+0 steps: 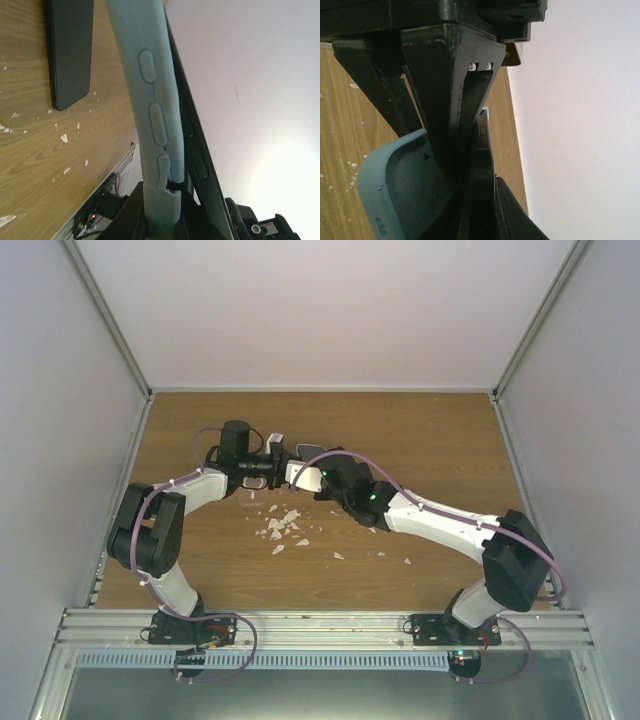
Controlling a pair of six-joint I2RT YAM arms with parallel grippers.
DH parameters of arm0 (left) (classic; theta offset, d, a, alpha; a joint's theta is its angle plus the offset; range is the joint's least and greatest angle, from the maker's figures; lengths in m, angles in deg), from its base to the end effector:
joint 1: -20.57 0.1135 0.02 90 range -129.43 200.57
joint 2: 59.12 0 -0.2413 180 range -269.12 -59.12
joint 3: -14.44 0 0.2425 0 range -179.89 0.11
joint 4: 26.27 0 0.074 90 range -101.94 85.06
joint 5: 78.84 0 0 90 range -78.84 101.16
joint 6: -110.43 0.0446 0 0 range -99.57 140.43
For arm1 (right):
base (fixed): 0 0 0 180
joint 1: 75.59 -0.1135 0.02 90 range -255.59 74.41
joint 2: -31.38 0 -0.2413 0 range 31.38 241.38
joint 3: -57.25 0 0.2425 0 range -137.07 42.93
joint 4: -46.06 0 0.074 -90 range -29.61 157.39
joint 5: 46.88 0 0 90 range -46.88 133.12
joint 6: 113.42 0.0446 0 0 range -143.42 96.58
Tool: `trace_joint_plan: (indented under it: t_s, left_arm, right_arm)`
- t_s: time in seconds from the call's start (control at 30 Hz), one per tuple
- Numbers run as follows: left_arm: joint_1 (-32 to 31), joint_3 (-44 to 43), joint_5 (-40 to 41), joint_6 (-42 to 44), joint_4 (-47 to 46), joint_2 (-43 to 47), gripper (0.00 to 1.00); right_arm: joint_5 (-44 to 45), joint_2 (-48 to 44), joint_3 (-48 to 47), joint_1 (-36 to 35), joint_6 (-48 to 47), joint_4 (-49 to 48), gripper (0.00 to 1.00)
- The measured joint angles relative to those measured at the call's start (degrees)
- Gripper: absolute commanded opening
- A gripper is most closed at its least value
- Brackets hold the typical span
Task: Take the phone out of the phone case
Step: Remove the phone case from the phone.
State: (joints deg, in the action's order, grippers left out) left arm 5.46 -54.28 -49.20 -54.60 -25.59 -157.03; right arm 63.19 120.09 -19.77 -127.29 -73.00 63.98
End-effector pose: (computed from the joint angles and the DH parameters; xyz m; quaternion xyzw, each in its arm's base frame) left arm 0.3261 -0.1282 0.1864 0.1554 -0.7739 0.6139 0.0022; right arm 0.2307 0.2674 0.2483 -0.6025 0.6075 -0.1414 0.4980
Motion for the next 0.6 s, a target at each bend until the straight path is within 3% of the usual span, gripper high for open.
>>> trace_joint_plan:
  t_s: [0.6]
  left_arm:
    - [2.1,1.6,-3.5,2.4,2.8,1.7,0.00]
  right_arm:
    - [1.1,0.7,-4.7,-2.3,3.7,7.1,0.00]
